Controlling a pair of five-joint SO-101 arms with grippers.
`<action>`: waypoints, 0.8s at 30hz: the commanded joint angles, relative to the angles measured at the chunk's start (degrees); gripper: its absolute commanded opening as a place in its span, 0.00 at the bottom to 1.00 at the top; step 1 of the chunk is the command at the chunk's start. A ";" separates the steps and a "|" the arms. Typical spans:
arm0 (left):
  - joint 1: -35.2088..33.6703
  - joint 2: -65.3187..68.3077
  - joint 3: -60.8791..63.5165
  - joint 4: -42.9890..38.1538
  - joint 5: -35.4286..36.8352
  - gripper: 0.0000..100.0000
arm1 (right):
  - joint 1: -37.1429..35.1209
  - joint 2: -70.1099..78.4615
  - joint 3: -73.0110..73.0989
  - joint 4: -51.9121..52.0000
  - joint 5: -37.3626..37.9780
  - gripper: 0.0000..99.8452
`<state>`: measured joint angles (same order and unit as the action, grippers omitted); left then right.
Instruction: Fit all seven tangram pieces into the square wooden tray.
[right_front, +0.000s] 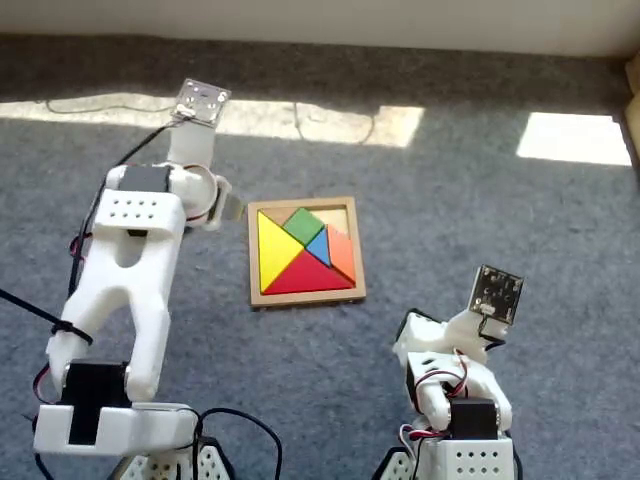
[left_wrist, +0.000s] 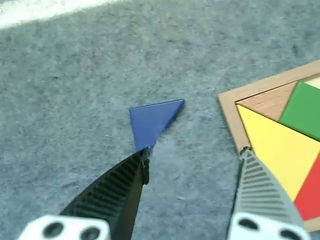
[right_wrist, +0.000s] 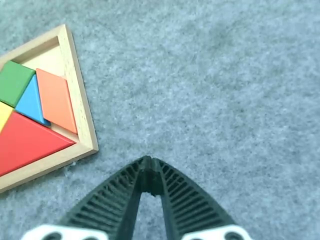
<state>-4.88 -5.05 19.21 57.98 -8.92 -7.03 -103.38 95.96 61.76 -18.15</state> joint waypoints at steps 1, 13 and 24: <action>-4.35 5.85 -10.77 2.55 -10.20 0.29 | 0.66 -0.13 7.08 0.04 0.26 0.01; -4.70 40.75 -57.36 30.68 -28.92 0.29 | 0.66 -0.13 7.08 0.04 0.09 0.01; -5.14 61.23 -84.53 39.21 -32.53 0.29 | 0.66 -0.13 7.08 0.04 0.09 0.01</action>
<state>-8.84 53.23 -57.54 95.52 -40.92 -7.03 -103.38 95.96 61.76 -18.15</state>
